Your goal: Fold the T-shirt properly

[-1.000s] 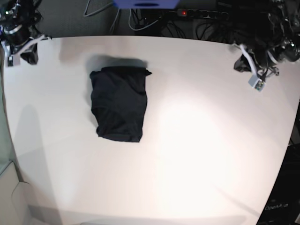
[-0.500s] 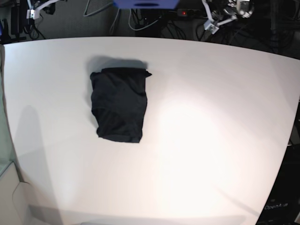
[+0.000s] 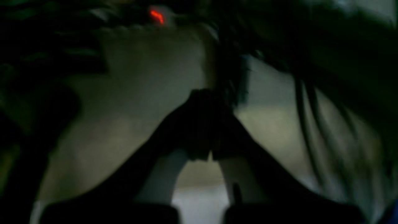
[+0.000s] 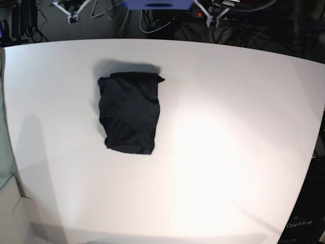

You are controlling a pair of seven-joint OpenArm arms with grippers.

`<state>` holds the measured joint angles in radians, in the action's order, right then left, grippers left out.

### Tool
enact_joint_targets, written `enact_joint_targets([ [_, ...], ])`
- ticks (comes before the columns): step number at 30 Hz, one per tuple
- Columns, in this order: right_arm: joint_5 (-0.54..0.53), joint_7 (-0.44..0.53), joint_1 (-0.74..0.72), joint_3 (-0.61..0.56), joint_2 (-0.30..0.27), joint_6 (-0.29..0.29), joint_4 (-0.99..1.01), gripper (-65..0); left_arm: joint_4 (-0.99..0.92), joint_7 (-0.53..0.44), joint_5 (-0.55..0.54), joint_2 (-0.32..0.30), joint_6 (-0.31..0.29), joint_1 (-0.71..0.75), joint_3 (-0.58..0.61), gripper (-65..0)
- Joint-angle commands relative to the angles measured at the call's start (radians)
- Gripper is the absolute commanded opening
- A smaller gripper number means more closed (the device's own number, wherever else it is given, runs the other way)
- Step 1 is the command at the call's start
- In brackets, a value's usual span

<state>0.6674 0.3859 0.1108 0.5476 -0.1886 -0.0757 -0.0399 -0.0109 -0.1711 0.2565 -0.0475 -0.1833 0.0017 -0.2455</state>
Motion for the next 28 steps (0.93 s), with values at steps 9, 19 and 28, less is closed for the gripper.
enact_joint_targets([
  [9,0.021,-0.097,-0.064,0.006,0.065,0.040,-0.015,-61.5,0.011,-0.003,-0.056,-0.007,0.199,-0.064,-0.022,-65.0],
  [19,0.019,-0.110,-0.061,0.006,0.068,0.139,-0.013,-61.4,0.011,0.074,-0.056,-0.013,0.199,-0.050,-0.024,-65.0],
  [28,0.019,-0.112,-0.030,0.006,0.082,0.138,0.015,-61.3,0.011,0.071,-0.050,-0.009,0.196,-0.047,-0.018,-65.0],
])
